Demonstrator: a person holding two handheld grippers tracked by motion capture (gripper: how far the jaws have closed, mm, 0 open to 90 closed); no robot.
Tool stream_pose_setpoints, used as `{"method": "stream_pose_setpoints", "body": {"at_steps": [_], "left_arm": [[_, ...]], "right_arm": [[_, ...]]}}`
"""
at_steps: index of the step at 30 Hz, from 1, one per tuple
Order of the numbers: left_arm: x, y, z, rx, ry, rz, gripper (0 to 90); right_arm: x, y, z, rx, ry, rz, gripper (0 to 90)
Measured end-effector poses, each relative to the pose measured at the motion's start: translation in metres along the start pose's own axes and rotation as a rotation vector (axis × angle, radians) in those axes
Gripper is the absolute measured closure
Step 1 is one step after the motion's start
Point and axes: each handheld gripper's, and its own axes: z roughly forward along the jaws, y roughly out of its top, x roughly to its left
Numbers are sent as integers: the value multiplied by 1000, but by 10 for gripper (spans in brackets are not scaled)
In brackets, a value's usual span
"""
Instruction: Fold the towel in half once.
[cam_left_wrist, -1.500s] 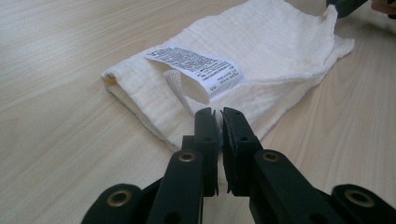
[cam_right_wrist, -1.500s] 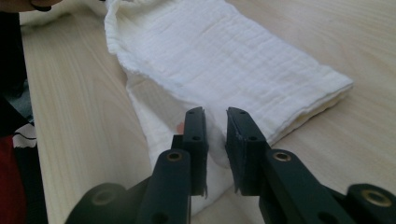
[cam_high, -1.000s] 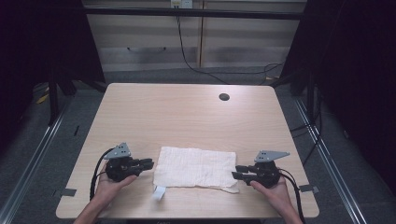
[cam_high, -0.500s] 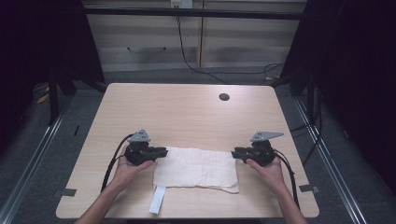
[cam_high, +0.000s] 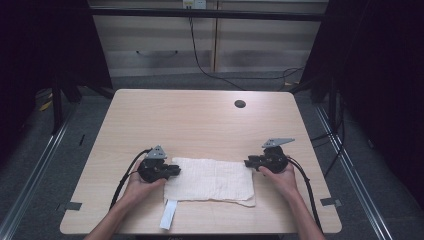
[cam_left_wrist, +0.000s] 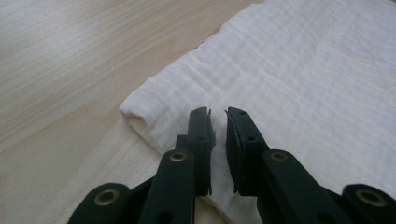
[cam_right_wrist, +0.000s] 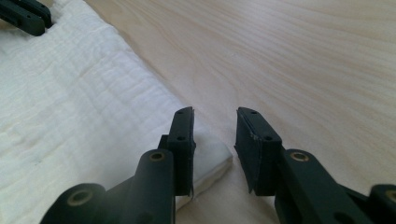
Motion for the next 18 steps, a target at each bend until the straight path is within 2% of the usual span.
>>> {"method": "stream_pose_setpoints", "body": {"at_steps": [2, 5, 7, 10, 15, 18], "left_arm": [[-1, -1, 0, 0, 5, 1, 799], [-2, -2, 0, -12, 14, -7, 799], [-2, -2, 0, -12, 12, -10, 799], [-1, -2, -1, -12, 11, -10, 802], [-2, -3, -1, -12, 12, -12, 802], [-1, -3, -1, -13, 10, -11, 802]], "right_arm": [[-1, -1, 2, 14, -15, -7, 665], [-2, -3, 2, 14, -11, -1, 660], [-2, -3, 2, 16, -1, -19, 680], [1, -3, 2, 27, 14, -37, 729], [4, -4, 2, 40, 29, -38, 852], [3, -4, 2, 45, 44, -35, 874]]}}
